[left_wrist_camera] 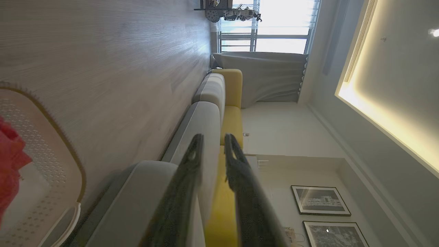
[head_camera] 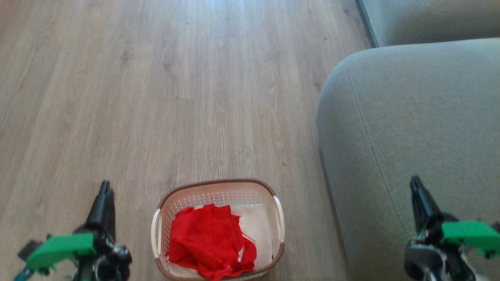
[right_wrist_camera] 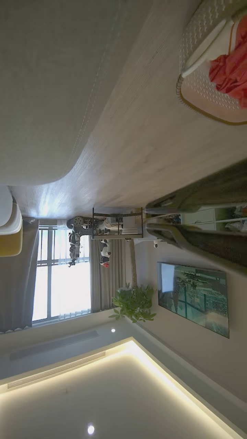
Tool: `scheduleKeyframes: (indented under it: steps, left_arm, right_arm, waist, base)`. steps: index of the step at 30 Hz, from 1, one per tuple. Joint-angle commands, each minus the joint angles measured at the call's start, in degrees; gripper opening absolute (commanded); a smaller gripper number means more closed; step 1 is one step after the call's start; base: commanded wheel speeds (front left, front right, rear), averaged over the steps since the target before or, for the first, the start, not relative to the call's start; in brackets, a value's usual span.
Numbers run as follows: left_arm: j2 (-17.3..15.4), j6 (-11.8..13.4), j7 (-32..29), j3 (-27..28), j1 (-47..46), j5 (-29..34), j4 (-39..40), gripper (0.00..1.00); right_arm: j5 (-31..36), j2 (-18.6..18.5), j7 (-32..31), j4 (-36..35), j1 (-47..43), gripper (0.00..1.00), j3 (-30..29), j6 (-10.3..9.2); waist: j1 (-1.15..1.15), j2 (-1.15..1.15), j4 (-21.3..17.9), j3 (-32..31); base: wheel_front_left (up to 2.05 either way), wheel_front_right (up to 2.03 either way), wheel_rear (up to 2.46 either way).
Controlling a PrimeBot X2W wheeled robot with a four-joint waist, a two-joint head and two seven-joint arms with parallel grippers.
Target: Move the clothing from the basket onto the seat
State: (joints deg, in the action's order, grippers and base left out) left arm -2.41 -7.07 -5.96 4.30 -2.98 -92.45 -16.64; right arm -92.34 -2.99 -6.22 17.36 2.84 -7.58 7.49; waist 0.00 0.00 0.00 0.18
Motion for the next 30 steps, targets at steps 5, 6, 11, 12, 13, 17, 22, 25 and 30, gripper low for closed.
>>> scheduleKeyframes:
  steps: [5,6,11,12,13,17,22,25,30]
  left_arm:
    - [0.1,0.0,0.5,-0.2,0.9,0.1,-1.2,1.0]
    - [0.1,0.0,0.7,-0.2,0.9,0.1,-1.1,1.0]
    - [0.1,0.0,1.5,-0.6,0.8,0.7,-0.4,1.0]
    - [0.1,0.0,1.7,-0.7,0.8,0.8,-0.2,1.0]
    - [0.1,0.0,1.9,-0.8,0.8,1.0,-0.1,1.0]
    - [0.0,0.0,2.6,-1.0,0.6,1.9,0.6,1.0]
    - [0.0,-0.1,3.4,-1.0,0.4,3.8,1.6,1.0]
    - [0.0,-0.1,3.9,-1.1,0.4,5.4,2.3,1.0]
    - [-0.1,-0.1,4.7,-1.4,0.3,9.9,3.1,1.0]
  right_arm:
    - [0.1,0.0,0.5,1.0,-0.9,1.0,0.6,0.0]
    - [0.2,0.0,0.7,0.8,-0.9,1.0,0.7,0.0]
    - [0.5,0.0,1.6,-0.3,-0.9,1.0,1.2,0.0]
    - [0.6,0.0,1.8,-0.6,-0.8,1.0,1.4,0.0]
    - [0.7,0.0,1.9,-0.8,-0.8,1.0,1.4,0.0]
    - [1.4,0.0,2.6,-1.8,-0.8,1.0,1.8,0.0]
    - [2.6,0.0,3.5,-3.1,-0.6,1.0,2.3,0.0]
    - [4.0,0.0,4.0,-4.0,-0.5,1.0,2.5,0.0]
    - [7.3,-0.1,4.8,-5.3,-0.5,1.0,3.3,0.0]
  waist:
    - [0.0,0.0,0.0,0.0]
    - [0.0,0.0,0.0,0.0]
    - [0.0,0.0,0.0,0.0]
    - [0.0,0.0,0.1,0.0]
    - [0.0,0.0,0.1,0.0]
    - [0.0,0.0,0.1,0.0]
    - [0.0,0.0,0.1,0.1]
    - [0.0,0.0,0.1,0.1]
    - [0.0,0.0,0.1,0.2]
  base:
    - [0.0,0.0,0.0]
    - [0.0,0.0,0.0]
    - [0.0,0.0,0.0]
    - [0.0,0.0,0.0]
    - [0.0,0.0,0.0]
    - [0.0,0.0,0.0]
    - [0.0,0.0,0.0]
    - [0.0,0.0,0.0]
    - [0.0,0.0,0.0]
